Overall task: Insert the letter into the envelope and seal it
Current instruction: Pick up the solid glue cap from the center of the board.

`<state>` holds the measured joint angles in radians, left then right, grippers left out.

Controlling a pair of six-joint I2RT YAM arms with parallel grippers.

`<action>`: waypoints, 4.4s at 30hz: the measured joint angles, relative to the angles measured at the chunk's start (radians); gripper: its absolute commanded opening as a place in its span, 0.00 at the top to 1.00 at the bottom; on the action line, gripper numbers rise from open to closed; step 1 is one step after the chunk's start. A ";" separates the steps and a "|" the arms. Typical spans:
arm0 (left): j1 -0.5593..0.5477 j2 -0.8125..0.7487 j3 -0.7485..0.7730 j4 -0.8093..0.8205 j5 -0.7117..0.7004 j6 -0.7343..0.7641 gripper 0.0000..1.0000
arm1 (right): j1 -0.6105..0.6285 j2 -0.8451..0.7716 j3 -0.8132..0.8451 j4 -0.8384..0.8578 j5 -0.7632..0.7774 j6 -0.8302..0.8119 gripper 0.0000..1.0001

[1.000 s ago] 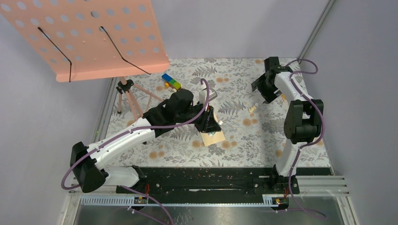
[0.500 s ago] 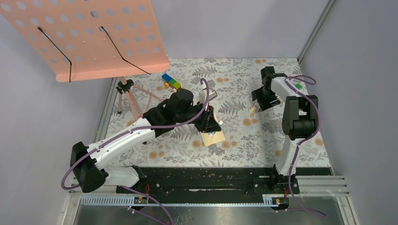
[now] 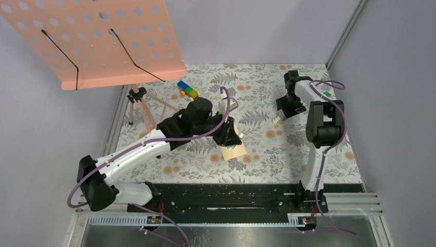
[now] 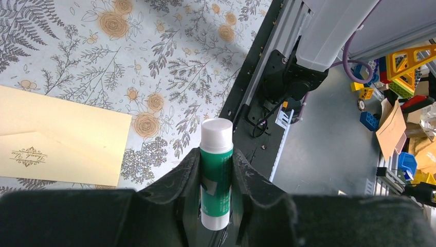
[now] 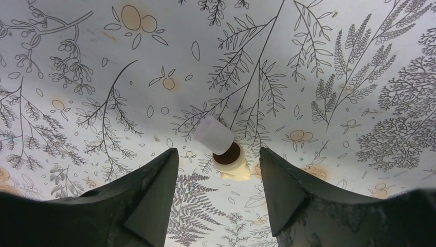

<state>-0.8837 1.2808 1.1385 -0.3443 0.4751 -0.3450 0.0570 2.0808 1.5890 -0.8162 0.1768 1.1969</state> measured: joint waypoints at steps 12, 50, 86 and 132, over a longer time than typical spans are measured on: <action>0.000 0.011 0.005 -0.005 0.000 0.016 1.00 | 0.001 0.101 0.172 -0.139 0.024 -0.008 0.38; 0.046 0.011 -0.040 0.085 0.033 0.012 1.00 | 0.042 0.304 0.538 -0.448 0.076 -0.109 0.38; 0.054 0.011 -0.053 0.112 0.049 -0.018 1.00 | -0.001 0.306 0.436 -0.414 -0.010 -0.139 0.34; 0.054 0.028 -0.053 0.113 0.061 -0.019 1.00 | -0.034 0.274 0.369 -0.373 -0.062 -0.076 0.56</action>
<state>-0.8299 1.3090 1.0859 -0.2310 0.5362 -0.3637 0.0231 2.3550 1.9583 -1.1896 0.1146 1.1213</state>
